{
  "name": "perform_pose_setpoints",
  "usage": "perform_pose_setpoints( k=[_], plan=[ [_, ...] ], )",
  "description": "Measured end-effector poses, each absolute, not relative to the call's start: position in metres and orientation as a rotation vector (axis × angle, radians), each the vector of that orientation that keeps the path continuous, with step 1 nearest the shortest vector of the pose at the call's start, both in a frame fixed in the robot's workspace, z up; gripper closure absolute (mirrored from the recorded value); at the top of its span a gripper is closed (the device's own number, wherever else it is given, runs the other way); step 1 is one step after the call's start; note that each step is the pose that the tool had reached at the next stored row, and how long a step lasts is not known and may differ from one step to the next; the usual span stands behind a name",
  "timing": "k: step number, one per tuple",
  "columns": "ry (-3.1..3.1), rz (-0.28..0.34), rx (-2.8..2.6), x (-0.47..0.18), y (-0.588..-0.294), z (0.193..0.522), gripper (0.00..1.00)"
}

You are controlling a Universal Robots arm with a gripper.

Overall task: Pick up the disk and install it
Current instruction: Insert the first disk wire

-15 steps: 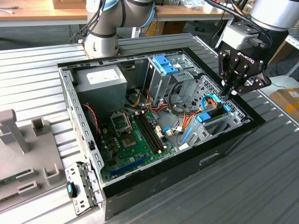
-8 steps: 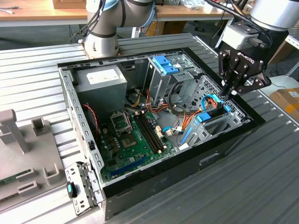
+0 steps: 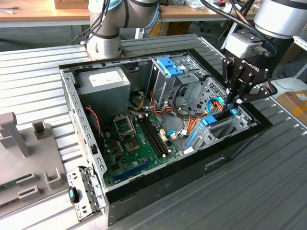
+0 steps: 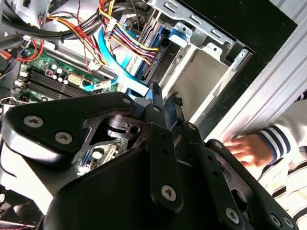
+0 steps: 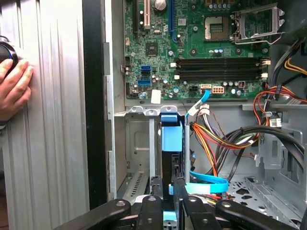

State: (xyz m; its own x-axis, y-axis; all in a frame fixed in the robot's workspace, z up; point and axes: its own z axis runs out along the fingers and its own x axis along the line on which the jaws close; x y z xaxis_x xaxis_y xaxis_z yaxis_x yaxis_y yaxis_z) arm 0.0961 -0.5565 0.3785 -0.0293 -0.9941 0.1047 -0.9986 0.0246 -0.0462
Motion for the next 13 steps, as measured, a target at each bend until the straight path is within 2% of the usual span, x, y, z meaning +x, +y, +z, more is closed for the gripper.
perform_pose_setpoints(
  k=[3, 5, 13],
  plan=[
    [-2.212, 0.172, 2.154, 0.0961, -0.5562, 0.3755, 0.76],
    [-2.229, 0.135, 2.169, 0.096, -0.5561, 0.3755, 0.76],
    [-2.245, 0.091, 2.184, 0.0964, -0.556, 0.3752, 0.76]
  ],
)
